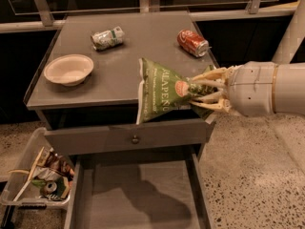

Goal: Pick green jalapeno chip bag from middle drawer and place on counter

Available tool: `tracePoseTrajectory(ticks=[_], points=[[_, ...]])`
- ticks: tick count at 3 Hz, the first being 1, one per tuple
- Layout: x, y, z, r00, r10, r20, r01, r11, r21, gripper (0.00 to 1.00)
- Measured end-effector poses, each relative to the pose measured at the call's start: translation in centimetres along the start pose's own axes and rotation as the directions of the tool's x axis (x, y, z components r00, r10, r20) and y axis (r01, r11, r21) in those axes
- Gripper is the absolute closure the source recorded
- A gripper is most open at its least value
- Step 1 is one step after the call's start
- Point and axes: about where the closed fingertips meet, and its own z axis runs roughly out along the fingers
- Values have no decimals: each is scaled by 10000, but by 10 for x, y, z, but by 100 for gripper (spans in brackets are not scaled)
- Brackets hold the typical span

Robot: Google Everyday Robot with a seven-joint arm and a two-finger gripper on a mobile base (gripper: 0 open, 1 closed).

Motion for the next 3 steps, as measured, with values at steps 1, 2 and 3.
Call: tracePoseTrajectory(ticks=[1,2,3], points=[[0,0,0,10000,0,0,0,10000,0,100],[0,-4,9,9998,196,-22,-196,9998,-93,100],[13,-29,29,9979,603,-251,-601,9982,83,100]])
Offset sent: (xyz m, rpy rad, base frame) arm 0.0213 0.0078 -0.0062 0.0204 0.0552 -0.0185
